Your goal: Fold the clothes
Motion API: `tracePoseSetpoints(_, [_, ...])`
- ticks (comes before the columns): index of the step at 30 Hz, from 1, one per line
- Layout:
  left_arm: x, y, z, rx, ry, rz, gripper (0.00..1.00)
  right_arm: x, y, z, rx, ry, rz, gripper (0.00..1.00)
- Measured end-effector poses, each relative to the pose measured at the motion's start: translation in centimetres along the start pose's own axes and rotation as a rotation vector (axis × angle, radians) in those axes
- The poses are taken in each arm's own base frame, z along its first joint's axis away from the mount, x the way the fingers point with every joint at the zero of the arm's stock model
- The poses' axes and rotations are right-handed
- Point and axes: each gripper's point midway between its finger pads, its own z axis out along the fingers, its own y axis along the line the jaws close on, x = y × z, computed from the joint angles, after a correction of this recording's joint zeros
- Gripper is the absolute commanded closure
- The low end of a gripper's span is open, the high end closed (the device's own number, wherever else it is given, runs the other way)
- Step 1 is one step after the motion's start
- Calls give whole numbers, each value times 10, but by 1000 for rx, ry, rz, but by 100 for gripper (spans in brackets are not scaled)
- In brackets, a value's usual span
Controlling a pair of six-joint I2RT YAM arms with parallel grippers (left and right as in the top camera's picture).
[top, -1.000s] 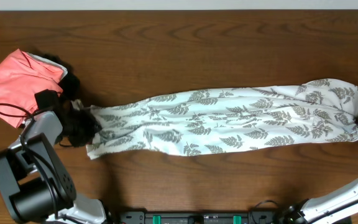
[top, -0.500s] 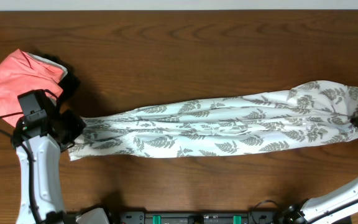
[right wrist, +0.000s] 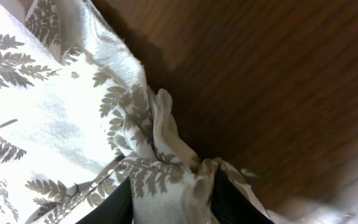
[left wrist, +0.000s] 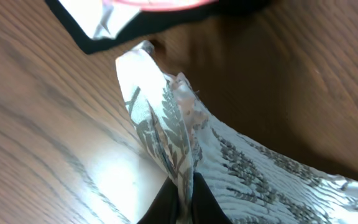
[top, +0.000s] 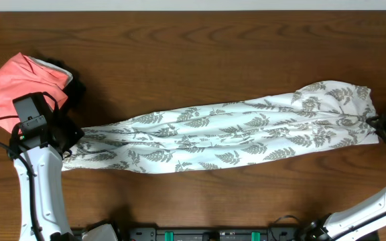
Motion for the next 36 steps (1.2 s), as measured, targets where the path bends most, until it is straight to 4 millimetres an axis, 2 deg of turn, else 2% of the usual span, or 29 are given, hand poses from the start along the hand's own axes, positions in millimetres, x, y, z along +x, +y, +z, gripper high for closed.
tracePoseSetpoints(7, [-39, 5, -21, -60, -115, 35, 94, 1, 9, -5, -15, -4, -11, 68])
tracePoseSetpoints(11, [-68, 6, -39, -88, -177, 49, 94, -7, 21, -26, -18, -57, -30, 69])
tracePoseSetpoints(15, [-78, 2, -43, -96, -186, 65, 94, -12, 32, -46, -23, -102, -49, 70])
tracePoseSetpoints(19, [-71, -16, -41, -69, -172, 115, 94, -12, 36, -50, -28, -109, -41, 70])
tracePoseSetpoints(24, [-54, -62, -43, 3, -159, 239, 94, -10, 40, -48, -31, -101, -40, 70])
tracePoseSetpoints(29, [-25, -117, -51, 97, -150, 385, 94, -7, 50, -43, -38, -88, -62, 70])
tracePoseSetpoints(32, [-7, -144, -57, 148, -143, 450, 94, -6, 54, -41, -40, -83, -71, 70])
tracePoseSetpoints(36, [15, -169, -63, 198, -132, 510, 94, -5, 57, -40, -42, -78, -79, 70])
